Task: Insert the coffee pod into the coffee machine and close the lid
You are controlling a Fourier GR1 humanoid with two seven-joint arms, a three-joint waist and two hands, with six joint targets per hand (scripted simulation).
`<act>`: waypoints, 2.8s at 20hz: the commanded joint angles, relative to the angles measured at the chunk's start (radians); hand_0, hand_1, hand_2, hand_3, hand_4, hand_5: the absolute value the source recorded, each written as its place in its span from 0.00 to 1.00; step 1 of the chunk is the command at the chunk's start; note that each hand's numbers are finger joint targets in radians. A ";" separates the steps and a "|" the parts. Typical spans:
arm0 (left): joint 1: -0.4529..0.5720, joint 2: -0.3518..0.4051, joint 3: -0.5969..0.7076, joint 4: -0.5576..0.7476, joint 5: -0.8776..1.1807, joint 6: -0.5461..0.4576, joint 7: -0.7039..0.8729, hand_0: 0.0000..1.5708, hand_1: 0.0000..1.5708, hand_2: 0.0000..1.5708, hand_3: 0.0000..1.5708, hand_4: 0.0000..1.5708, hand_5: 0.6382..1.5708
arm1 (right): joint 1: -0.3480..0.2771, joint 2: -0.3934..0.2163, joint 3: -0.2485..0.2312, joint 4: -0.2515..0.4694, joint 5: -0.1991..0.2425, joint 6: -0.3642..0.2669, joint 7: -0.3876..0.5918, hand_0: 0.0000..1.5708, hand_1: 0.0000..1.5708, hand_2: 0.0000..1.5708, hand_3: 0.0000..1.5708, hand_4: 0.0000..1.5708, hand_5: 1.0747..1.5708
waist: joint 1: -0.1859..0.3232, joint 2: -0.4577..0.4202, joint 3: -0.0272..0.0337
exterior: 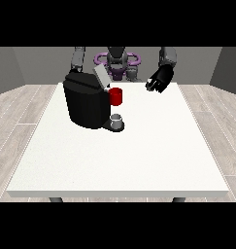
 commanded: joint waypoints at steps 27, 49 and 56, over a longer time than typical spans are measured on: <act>-0.385 0.017 0.157 0.015 0.035 -0.121 0.229 0.79 0.79 0.82 0.79 0.30 1.00 | -0.103 -0.037 -0.004 -0.086 -0.025 0.044 -0.059 0.00 0.00 0.00 0.00 0.02 1.00 | -0.175 0.129 0.0000; -0.460 0.038 0.173 0.102 0.009 -0.111 0.193 0.76 0.76 0.80 0.76 0.27 1.00 | -0.206 -0.017 -0.016 -0.135 -0.032 0.018 0.034 0.00 0.00 0.00 0.00 0.08 1.00 | -0.211 0.217 -0.0005; -0.485 -0.003 0.160 0.069 0.001 -0.086 0.190 0.78 0.78 0.81 0.77 0.25 1.00 | -0.240 -0.030 -0.062 -0.072 -0.040 -0.005 0.021 0.00 0.00 0.00 0.00 0.11 1.00 | -0.164 0.217 -0.0001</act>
